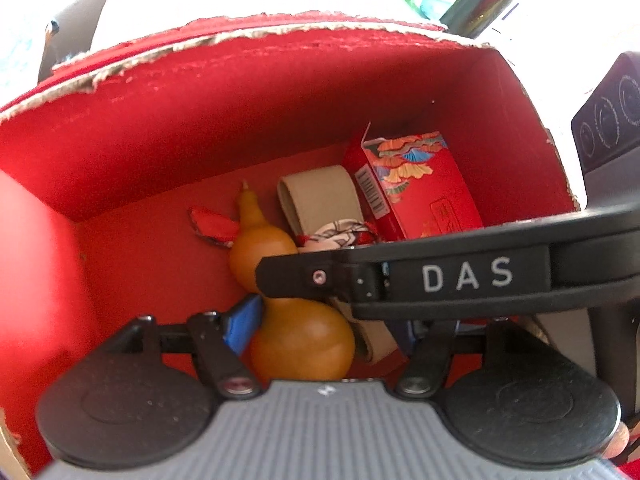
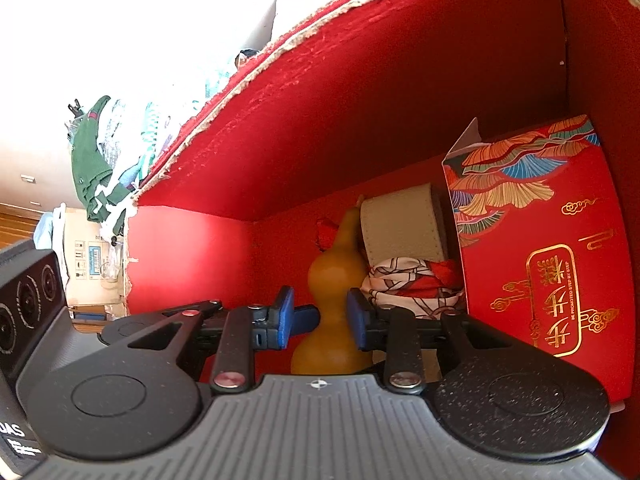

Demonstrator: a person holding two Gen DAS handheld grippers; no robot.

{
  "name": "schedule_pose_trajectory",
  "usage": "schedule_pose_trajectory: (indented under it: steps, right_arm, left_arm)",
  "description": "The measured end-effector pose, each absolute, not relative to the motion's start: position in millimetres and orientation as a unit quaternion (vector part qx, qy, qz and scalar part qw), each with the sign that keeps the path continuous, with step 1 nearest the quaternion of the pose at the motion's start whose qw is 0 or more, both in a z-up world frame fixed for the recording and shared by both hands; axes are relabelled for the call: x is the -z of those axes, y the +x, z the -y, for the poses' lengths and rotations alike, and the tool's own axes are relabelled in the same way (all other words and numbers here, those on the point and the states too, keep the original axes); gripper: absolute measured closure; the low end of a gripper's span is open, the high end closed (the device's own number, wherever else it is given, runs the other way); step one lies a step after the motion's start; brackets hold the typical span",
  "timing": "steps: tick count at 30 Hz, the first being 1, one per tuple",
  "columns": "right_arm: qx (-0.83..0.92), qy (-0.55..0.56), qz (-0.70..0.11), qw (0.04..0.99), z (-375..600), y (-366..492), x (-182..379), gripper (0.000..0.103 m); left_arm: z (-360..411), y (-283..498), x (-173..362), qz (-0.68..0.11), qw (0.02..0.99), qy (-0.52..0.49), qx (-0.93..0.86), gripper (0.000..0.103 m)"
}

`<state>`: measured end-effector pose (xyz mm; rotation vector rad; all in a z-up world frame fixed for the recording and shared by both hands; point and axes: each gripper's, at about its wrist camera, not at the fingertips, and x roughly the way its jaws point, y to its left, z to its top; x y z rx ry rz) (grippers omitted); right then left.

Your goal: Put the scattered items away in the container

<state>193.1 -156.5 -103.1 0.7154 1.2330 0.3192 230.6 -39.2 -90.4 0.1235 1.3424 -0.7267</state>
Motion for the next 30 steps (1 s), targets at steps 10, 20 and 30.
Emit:
schedule_pose_trajectory:
  steps: [10,20,30]
  right_arm:
    - [-0.13,0.308,-0.561,0.757,152.5,192.6,102.0,0.073]
    - [-0.129,0.297,-0.547,0.772,149.2,191.7,100.1,0.073]
    - [-0.133,0.296,-0.537,0.778,147.3,191.8,98.8,0.072]
  left_arm:
    - [32.9,228.3,83.6,-0.588,0.748,0.052,0.305,0.031]
    - [32.2,222.7,75.9,-0.56,0.77,0.066,0.299,0.031]
    - [36.5,217.7,72.5,-0.546,0.784,0.085,0.285,0.027]
